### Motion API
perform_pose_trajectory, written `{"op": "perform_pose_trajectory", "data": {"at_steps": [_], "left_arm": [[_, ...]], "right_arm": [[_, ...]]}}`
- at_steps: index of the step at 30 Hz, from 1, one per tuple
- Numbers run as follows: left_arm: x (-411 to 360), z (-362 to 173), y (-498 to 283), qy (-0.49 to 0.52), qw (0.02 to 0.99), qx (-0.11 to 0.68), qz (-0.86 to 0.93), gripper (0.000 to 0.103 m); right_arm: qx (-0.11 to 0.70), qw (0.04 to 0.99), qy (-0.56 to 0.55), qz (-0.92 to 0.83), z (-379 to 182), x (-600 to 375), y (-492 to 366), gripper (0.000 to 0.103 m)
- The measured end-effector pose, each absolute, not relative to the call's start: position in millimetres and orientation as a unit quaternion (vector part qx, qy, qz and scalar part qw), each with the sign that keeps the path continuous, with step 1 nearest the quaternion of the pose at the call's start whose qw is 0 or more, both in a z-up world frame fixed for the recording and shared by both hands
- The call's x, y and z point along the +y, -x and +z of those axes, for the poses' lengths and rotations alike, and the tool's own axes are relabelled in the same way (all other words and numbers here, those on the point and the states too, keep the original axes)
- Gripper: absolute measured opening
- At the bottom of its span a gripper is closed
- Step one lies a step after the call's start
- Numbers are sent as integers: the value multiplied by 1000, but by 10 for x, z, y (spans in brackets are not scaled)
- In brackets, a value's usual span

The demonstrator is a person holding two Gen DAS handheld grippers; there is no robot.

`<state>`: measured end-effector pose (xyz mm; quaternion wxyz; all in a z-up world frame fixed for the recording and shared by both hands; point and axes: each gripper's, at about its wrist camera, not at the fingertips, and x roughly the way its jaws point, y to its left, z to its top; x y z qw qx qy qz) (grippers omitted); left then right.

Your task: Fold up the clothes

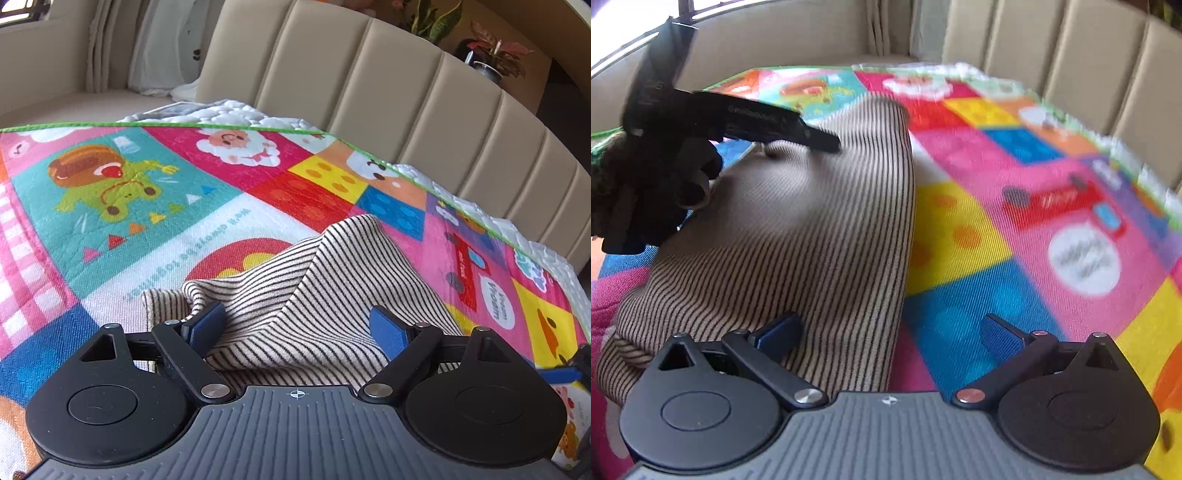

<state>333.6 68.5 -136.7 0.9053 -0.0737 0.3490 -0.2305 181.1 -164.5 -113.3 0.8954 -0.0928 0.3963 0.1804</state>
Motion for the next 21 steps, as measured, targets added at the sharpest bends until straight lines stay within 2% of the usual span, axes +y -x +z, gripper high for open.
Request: {"op": "perform_pose_trajectory", "data": {"at_steps": [3,6,13,18,21], "left_arm": [[676,-1370,-3333,72,905,348,-232,92],[667,-1370,-3327,71,906,347,-233,93],[645,-998,-3046,58,910,365,-186,97],[598,-637,-2474,-24,917,378,-122,99],[662,-509,-2120,-26,914,388,-115,102]], "right_arm": [[348,905,100,223,-997,-1570,-1673,103],[392,877,151,234,-1216,-1408,-1679,103],[398,874,143,240,-1288,-1415,-1754,103],[316,891,223,237,-1289,-1286,-1503,103],[267,887,265,268,-1180,-1229,-1251,103]]}}
